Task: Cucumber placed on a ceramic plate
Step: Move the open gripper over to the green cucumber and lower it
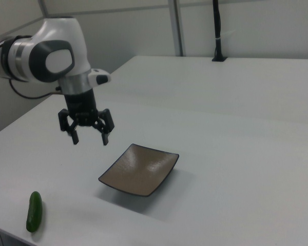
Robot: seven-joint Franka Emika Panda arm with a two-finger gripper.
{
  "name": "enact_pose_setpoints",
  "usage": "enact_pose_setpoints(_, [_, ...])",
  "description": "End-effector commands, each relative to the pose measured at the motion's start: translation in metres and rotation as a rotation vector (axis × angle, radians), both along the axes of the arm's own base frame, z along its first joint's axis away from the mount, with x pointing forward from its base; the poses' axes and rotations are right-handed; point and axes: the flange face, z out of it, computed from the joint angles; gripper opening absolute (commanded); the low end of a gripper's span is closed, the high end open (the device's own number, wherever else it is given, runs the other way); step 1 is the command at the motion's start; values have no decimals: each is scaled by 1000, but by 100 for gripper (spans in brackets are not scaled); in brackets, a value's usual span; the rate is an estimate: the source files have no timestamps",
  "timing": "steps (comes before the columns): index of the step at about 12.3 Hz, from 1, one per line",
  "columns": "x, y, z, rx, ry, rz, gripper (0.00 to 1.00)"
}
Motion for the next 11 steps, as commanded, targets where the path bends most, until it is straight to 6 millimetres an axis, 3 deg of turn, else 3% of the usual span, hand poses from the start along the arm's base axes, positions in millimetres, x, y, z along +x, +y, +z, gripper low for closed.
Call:
enact_pose_setpoints(1, [-51, 15, -23, 2, 59, 91, 100])
enact_pose_setpoints(6, [-96, 39, -81, -4, 175, 224, 100])
enact_pose_setpoints(8, [-107, 58, -82, -2, 186, 268, 100])
enact_pose_setpoints(11, [-133, 122, -87, 15, 187, 325, 100])
